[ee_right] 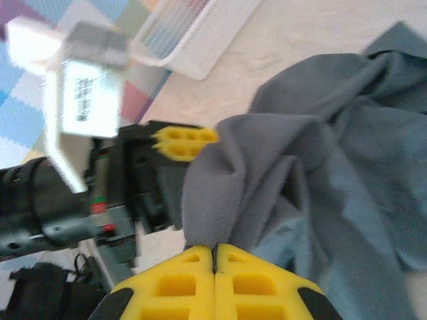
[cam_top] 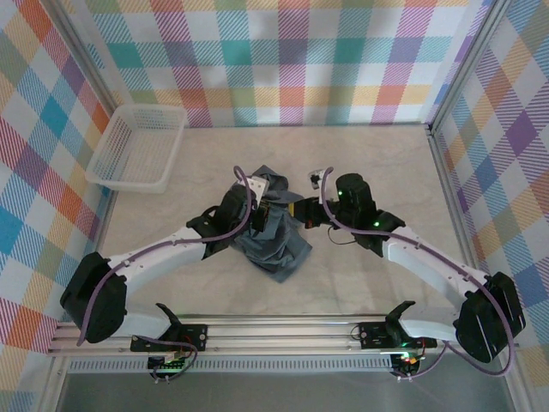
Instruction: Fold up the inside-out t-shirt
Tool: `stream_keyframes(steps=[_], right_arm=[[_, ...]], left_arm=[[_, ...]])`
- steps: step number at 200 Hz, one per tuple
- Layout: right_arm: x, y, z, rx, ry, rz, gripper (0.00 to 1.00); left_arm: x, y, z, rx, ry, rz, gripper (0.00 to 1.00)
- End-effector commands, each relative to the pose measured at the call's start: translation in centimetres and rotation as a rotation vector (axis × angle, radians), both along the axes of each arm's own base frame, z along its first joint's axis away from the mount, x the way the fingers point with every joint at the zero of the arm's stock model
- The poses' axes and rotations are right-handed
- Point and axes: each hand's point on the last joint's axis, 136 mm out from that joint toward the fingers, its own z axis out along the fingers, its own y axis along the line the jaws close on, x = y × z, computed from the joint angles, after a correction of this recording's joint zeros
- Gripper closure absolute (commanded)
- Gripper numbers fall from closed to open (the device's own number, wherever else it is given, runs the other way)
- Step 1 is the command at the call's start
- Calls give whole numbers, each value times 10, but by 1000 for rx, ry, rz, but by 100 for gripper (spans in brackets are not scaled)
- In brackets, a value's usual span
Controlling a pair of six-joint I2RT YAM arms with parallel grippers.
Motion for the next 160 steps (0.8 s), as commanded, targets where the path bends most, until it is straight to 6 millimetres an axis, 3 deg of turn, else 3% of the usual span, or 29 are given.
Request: stream_keyframes(steps=[1, 34, 67, 81, 100, 107, 123, 160], right_arm=[[22, -36, -1, -50, 42, -162, 100], [32, -60, -37, -121, 128, -211, 100], [36, -69, -53, -135, 161, -240, 100], [33, -59, -46, -95, 153, -182, 100], [22, -35, -27, 13, 139, -34, 100], [17, -28, -19, 49, 140, 17, 100], [11, -18, -8, 102, 150, 91, 100], [8, -14, 2, 131, 147, 120, 100]], left_arm=[[-16, 1, 24, -102, 44, -112, 100], [-32, 11, 46, -216, 82, -192, 100], [-48, 7, 59, -287, 128, -303, 100], [-51, 3, 57, -299, 149, -336, 86], [-51, -3, 56, -330, 165, -365, 48], [-50, -5, 56, -346, 163, -373, 40], [-44, -11, 52, -371, 170, -375, 35], [-36, -33, 26, -373, 271, -442, 34]])
